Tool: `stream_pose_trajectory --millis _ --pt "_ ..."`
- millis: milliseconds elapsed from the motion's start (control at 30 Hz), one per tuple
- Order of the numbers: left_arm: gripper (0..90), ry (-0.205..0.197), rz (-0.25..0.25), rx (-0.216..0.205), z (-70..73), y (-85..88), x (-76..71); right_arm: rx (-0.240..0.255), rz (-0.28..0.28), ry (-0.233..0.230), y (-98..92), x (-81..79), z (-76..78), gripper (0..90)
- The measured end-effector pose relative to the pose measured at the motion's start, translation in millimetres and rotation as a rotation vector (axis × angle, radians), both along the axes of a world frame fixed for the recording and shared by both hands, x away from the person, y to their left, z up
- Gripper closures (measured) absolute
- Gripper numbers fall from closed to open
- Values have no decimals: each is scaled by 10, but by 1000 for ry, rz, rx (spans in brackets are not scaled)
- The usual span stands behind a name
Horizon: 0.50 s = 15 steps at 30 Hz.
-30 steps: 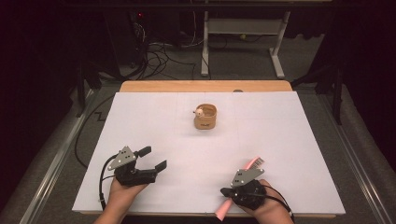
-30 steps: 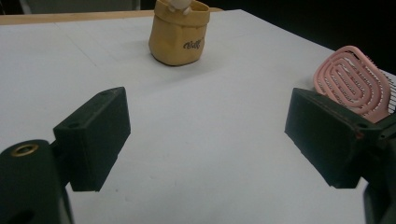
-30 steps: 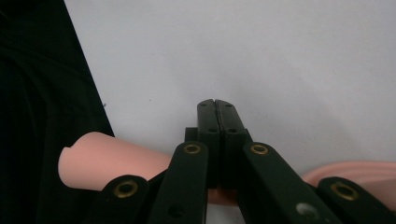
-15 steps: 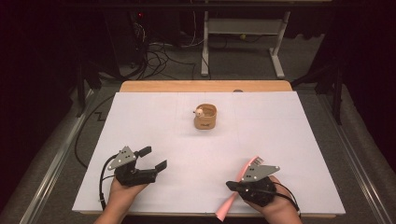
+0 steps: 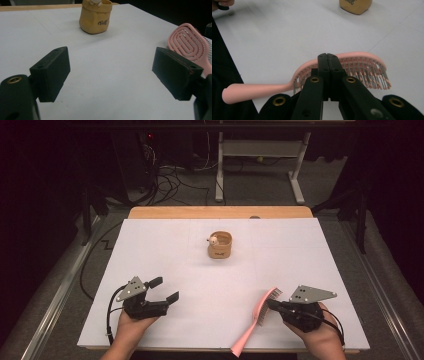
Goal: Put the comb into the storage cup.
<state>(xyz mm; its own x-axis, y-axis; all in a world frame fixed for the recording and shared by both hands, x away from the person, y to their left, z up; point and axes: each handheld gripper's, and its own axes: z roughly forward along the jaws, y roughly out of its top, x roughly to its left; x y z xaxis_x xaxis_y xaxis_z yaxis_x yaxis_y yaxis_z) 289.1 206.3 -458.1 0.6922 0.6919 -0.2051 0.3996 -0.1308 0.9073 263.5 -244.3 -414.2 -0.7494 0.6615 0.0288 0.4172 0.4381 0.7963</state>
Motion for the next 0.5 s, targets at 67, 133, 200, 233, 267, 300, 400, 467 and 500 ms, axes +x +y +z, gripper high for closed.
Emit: stream_pose_trajectory --millis 67,133,200,233,267,300,400,467,500 --pt "158 0 0 2 -1 2 2 8 -6 -4 -16 -1 17 900" --pt "158 0 0 2 0 1 2 1 -12 -2 -19 3 11 900" --pt "158 -1 0 1 0 1 0 -5 -11 1 -23 9 5 900" --pt "158 -2 0 1 1 1 -1 -9 -13 3 -27 13 0 900" --pt "158 -2 1 2 1 5 0 -14 -17 10 -38 14 -4 900" --pt "158 -2 1 2 1 5 0 -14 -17 10 -38 14 -4 900" --pt "158 0 2 4 0 9 4 -24 -24 16 -62 16 -8 900" --pt "158 -1 2 5 0 8 3 -28 -28 21 -95 24 -16 900" --pt "158 -1 2 5 0 8 2 -31 -30 25 -109 26 -22 900"
